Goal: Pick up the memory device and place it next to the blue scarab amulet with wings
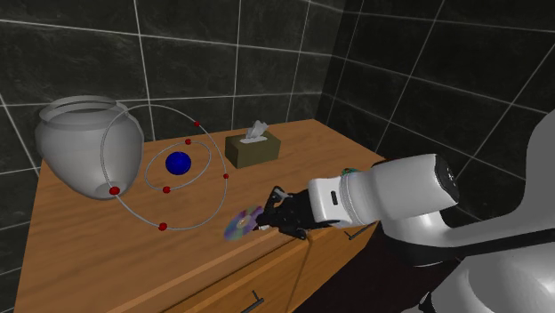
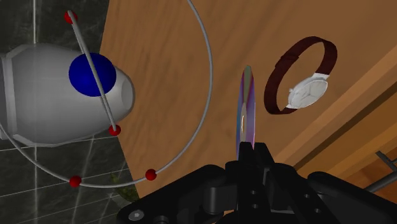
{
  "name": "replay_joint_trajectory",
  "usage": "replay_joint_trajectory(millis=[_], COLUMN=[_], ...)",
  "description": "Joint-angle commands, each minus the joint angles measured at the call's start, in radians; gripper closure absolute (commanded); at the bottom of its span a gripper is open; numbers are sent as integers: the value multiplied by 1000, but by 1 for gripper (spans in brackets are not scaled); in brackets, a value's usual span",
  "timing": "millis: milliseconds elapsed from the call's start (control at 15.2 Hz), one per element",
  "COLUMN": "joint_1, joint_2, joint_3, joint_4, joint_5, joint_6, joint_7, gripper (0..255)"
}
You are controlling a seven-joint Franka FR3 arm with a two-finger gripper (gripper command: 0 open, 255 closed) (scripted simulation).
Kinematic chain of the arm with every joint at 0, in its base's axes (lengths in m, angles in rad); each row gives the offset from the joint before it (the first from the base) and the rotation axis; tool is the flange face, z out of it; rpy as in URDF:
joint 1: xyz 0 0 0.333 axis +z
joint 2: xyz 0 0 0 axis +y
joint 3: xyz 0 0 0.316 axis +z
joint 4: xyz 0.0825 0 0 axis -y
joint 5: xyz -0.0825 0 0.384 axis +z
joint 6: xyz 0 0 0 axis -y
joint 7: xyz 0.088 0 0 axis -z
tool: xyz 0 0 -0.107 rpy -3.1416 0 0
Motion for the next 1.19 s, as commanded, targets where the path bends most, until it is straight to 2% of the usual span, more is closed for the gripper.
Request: replay_joint_trajectory(millis=[0,264,462,594,660,1122], joint_1=[101,344,507,589,600,692], joint_2=[-2,-17,-47,-71,-76,-223], joint_3=[-114,-359,-505,-572,-580,-977], joint_4=[12,36,46,52,53,-46], joint_5=[-59,-129,-109,-79,-71,-99], joint_6=[-57,-188,-283,-338,-346,-386], joint_7=[25,34,-14,-54,-62,-370], gripper=[255,255,255,255,255,255])
